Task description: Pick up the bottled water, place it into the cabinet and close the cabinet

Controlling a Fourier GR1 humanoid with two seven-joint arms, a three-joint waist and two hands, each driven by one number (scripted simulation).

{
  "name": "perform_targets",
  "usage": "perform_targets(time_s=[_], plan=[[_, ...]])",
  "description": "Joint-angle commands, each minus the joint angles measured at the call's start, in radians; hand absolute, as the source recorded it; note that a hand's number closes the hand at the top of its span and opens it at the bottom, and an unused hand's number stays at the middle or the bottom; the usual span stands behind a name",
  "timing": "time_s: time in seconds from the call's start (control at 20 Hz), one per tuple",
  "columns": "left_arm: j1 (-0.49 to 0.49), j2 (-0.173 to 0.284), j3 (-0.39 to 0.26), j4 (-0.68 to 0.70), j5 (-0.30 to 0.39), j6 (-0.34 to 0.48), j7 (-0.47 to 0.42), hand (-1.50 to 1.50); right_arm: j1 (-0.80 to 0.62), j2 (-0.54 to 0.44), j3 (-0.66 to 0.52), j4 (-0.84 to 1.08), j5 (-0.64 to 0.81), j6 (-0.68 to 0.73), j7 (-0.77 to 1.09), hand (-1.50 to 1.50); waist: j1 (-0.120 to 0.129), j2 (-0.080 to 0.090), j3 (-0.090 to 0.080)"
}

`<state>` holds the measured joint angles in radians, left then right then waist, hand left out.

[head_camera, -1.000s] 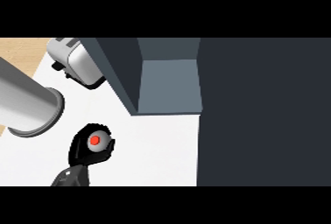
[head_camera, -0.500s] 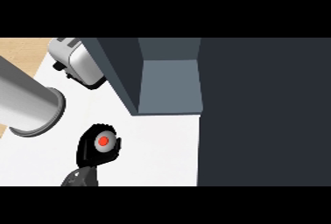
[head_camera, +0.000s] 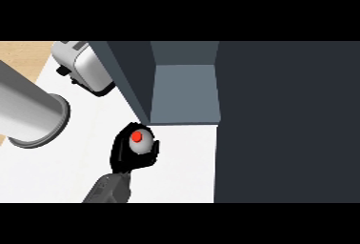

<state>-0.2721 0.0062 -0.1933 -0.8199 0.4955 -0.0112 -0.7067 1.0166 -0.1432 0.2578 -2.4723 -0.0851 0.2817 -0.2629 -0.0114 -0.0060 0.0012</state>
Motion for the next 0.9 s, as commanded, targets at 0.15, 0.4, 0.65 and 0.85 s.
perform_targets(time_s=[0.15,0.4,0.65,0.85], plan=[[-0.108,-0.006,-0.152,-0.18,-0.029,0.307,0.141,1.5,-0.016,0.0,-0.024,-0.097,-0.076,-0.019,0.078,-1.5,0.006,0.003,-0.001],[-0.25,-0.006,-0.203,-0.123,0.031,0.432,0.206,1.5,-0.033,-0.017,-0.089,-0.023,-0.113,0.023,0.015,-1.5,-0.011,0.008,-0.001],[-0.414,-0.006,-0.242,-0.109,0.019,0.575,0.323,1.5,-0.025,0.02,-0.065,-0.045,-0.087,0.005,0.001,-1.5,-0.018,0.006,-0.001],[-0.515,-0.006,-0.284,0.041,0.073,0.639,0.315,1.5,-0.083,-0.011,-0.121,-0.018,-0.129,0.028,0.045,-1.5,-0.031,0.016,-0.001]])
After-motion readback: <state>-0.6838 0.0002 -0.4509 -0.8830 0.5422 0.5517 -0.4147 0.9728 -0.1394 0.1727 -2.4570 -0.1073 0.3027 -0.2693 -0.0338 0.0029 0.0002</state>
